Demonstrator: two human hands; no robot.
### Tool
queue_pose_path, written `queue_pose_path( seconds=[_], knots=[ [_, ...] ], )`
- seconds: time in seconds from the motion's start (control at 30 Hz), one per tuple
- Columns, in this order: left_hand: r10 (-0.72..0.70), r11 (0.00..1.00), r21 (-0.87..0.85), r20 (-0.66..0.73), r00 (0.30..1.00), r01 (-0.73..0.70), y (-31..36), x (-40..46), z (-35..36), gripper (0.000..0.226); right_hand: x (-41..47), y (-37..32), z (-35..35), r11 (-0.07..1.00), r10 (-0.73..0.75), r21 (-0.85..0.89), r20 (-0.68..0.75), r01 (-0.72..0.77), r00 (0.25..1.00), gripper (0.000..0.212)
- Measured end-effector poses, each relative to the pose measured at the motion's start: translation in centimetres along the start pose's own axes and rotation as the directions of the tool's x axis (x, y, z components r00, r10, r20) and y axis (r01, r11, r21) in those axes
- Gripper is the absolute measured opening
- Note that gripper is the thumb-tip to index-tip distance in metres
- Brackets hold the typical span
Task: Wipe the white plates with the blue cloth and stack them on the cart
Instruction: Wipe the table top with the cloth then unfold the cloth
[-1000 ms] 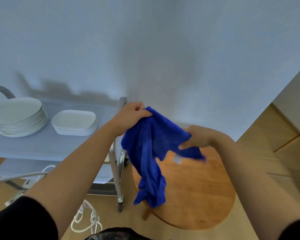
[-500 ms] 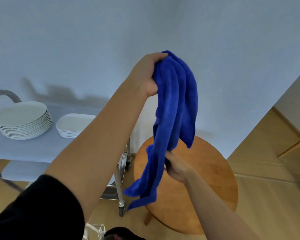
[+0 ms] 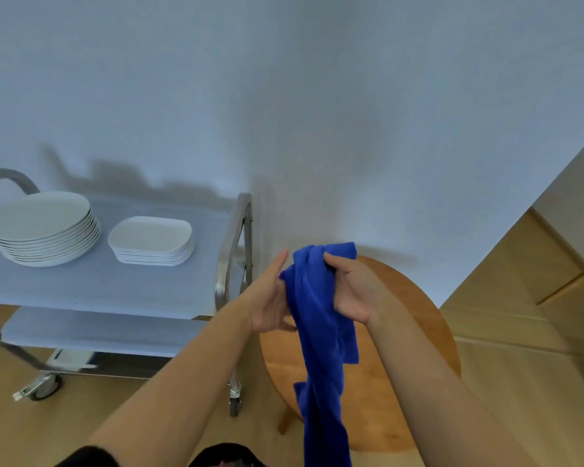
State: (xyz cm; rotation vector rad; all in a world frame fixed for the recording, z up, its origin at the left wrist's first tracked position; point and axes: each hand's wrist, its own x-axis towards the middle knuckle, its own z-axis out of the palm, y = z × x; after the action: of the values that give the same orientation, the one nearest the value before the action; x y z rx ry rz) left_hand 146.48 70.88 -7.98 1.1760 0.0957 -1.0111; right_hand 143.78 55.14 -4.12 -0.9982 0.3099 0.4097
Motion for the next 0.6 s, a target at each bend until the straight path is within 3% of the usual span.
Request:
queue_pose_path(
  seconds=[0.1, 0.2, 0.27, 0.37, 0.43, 0.5, 0.53, 0.6],
  knots=[
    [0.209, 0.959, 0.22, -0.138, 0.968, -0.176, 0.8, -0.1, 0.3, 0.042, 0.1, -0.2, -0.4, 0.963, -0.015, -0.27, -0.06, -0.001, 0.998, 0.031],
    [0.276, 0.958, 0.142, -0.225, 0.935, -0.249, 1.1, -0.3, -0.4, 0.036, -0.5, -1.2, -0.9, 0.824, -0.165, -0.566, -0.184, 0.033, 0.969, 0.026],
    [0.293, 0.956, 0.08, -0.351, 0.889, -0.284, 1.6, -0.6, -1.1, 0.036, -0.5, -1.8, -1.9, 0.77, -0.245, -0.637, -0.279, 0.012, 0.929, 0.023],
    [0.314, 0.948, 0.131, -0.519, 0.795, -0.289, 2.7, -0.9, -2.0, 0.033, -0.8, -2.7, -3.8, 0.839, -0.16, -0.538, -0.389, -0.083, 0.907, 0.021],
    [0.359, 0.929, 0.144, -0.565, 0.743, -0.34, 3.7, -1.4, -2.9, 0.033, -1.4, -3.5, -5.5, 0.972, -0.078, -0.236, -0.313, 0.002, 0.946, 0.021],
    [0.43, 0.884, 0.068, -0.505, 0.748, -0.463, 5.0, -2.4, -3.9, 0.019, -1.7, -3.8, -7.0, 0.984, -0.116, 0.116, -0.166, 0.137, 0.979, 0.028],
    [0.46, 0.866, 0.032, -0.443, 0.769, -0.5, 5.6, -2.9, -4.2, 0.014, -1.9, -3.4, -7.3, 0.985, -0.106, 0.126, -0.102, 0.118, 0.989, 0.031],
    [0.457, 0.888, 0.118, -0.336, 0.824, -0.445, 6.6, -3.5, -4.5, 0.015, -1.8, -2.2, -7.6, 0.98, 0.026, -0.194, -0.078, -0.041, 0.997, 0.038]
  ],
)
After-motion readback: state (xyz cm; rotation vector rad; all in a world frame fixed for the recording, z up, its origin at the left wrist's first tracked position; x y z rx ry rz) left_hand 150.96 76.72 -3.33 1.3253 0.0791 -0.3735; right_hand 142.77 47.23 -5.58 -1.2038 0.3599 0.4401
